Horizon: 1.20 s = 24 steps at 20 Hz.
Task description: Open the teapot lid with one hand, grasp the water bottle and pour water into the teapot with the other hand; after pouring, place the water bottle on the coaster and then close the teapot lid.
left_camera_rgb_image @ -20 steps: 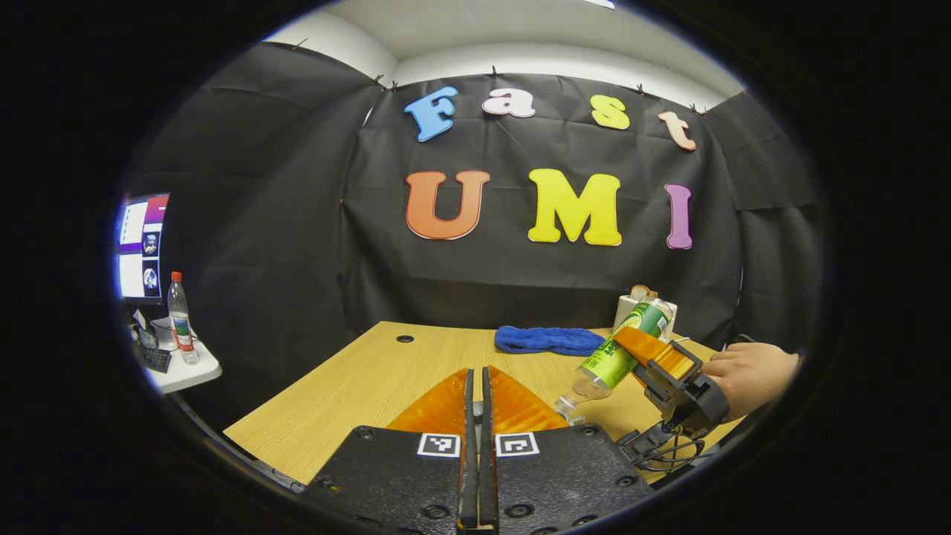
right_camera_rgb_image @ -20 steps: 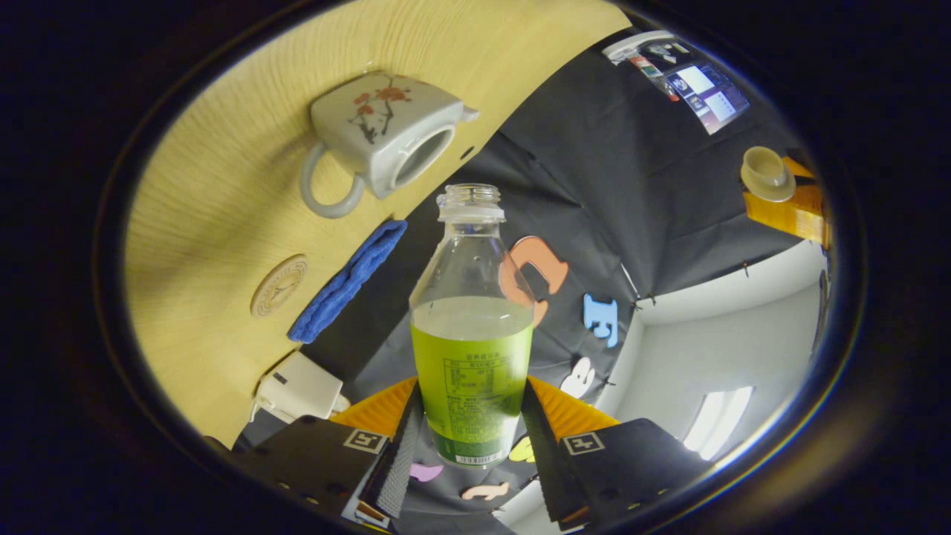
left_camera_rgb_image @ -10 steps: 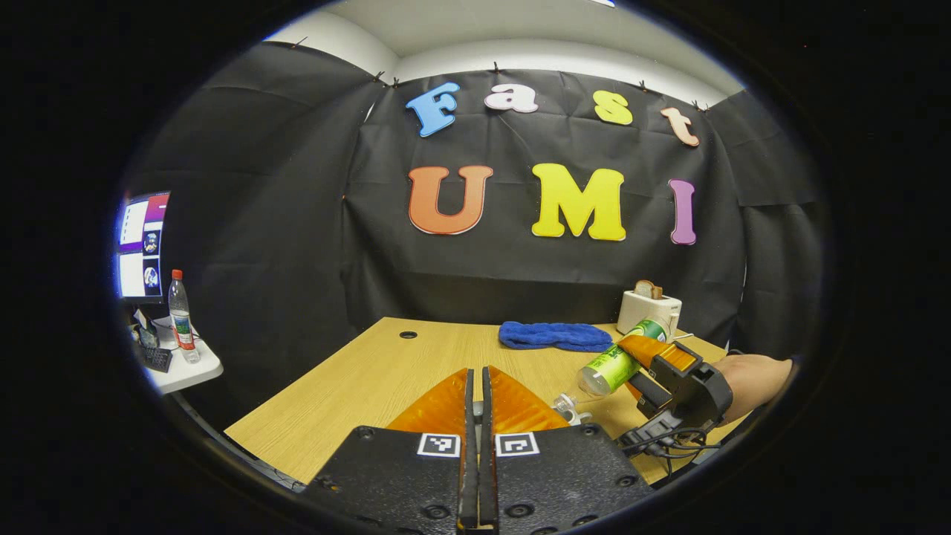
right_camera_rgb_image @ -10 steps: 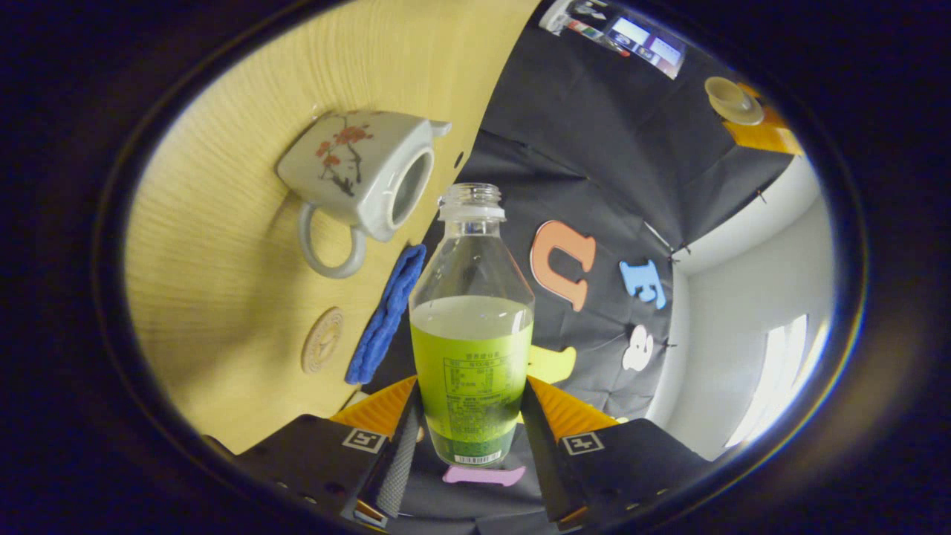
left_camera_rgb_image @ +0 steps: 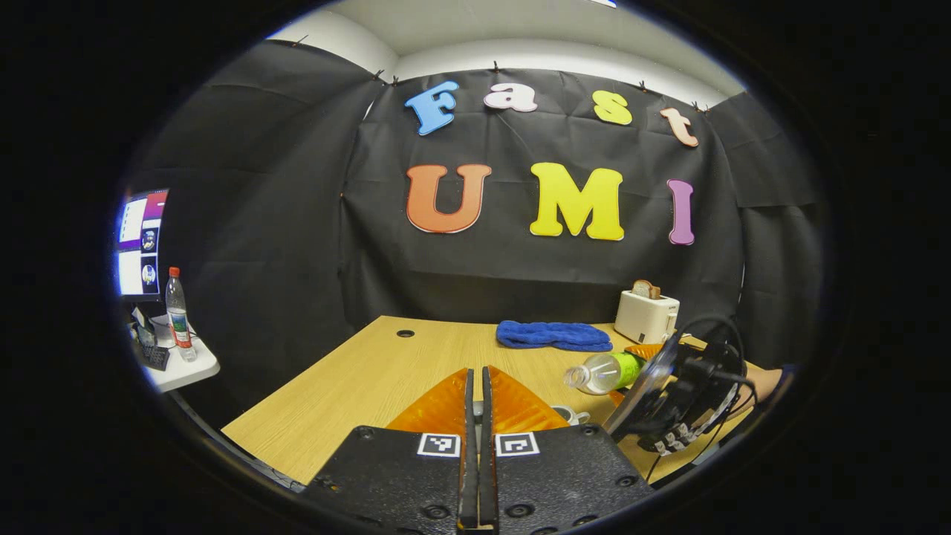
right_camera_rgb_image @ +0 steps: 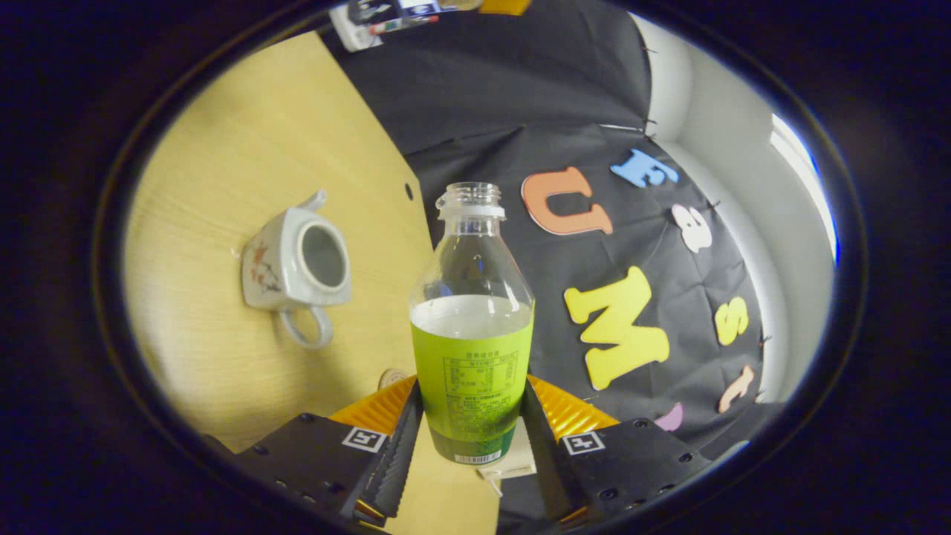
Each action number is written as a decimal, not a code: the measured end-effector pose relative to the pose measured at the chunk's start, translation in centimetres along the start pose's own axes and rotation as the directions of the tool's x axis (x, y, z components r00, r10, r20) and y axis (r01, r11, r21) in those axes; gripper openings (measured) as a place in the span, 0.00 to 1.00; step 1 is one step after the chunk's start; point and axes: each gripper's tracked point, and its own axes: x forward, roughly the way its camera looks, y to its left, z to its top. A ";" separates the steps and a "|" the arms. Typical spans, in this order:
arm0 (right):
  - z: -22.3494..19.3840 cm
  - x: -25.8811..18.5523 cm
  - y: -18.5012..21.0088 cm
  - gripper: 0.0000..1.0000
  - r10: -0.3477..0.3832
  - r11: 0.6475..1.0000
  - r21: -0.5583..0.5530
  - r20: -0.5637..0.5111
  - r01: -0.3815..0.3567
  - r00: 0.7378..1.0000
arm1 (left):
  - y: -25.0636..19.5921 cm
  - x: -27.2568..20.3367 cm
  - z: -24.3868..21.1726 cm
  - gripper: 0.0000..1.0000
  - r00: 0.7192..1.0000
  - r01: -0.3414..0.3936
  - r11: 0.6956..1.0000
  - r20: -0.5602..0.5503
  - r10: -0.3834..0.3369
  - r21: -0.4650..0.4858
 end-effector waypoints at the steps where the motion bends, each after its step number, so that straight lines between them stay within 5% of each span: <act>1: 0.3 0.2 -0.6 0.72 0.006 0.997 0.072 0.003 -0.007 1.000 | -0.1 -0.1 0.1 0.03 1.000 0.004 1.000 0.001 -0.004 -0.005; 4: -0.1 1.9 -4.0 0.70 -0.016 0.959 0.283 -0.013 0.018 1.000 | -0.3 -0.1 0.3 0.03 1.000 0.011 1.000 0.009 -0.011 -0.008; 6: -1.1 2.7 -5.5 0.70 -0.021 0.892 0.451 -0.030 0.032 0.999 | -0.4 -0.3 0.5 0.04 1.000 0.016 1.000 0.016 -0.016 -0.009; 9: -2.3 4.1 -7.6 0.70 -0.027 0.715 0.697 -0.045 0.051 0.999 | -0.8 -0.3 0.6 0.03 1.000 0.014 1.000 0.017 -0.013 -0.020; 12: -3.9 6.7 -5.8 0.70 0.067 0.517 0.855 -0.077 0.031 0.995 | -1.8 -0.2 0.6 0.04 0.999 0.030 1.000 0.020 -0.030 -0.003; 14: -4.4 8.0 -4.8 0.72 0.110 0.435 0.900 -0.087 0.031 0.990 | -2.2 -0.1 0.3 0.03 0.999 0.038 0.999 0.018 -0.039 0.013; 19: -4.9 10.7 -1.8 0.71 0.175 0.343 0.939 -0.092 0.027 0.980 | -2.4 0.5 -0.6 0.03 0.999 0.038 0.999 -0.004 -0.038 0.004; 24: -4.6 11.6 -0.9 0.71 0.185 0.340 0.940 -0.083 0.015 0.979 | -2.6 1.0 -1.2 0.04 0.999 0.037 0.999 -0.026 -0.037 0.001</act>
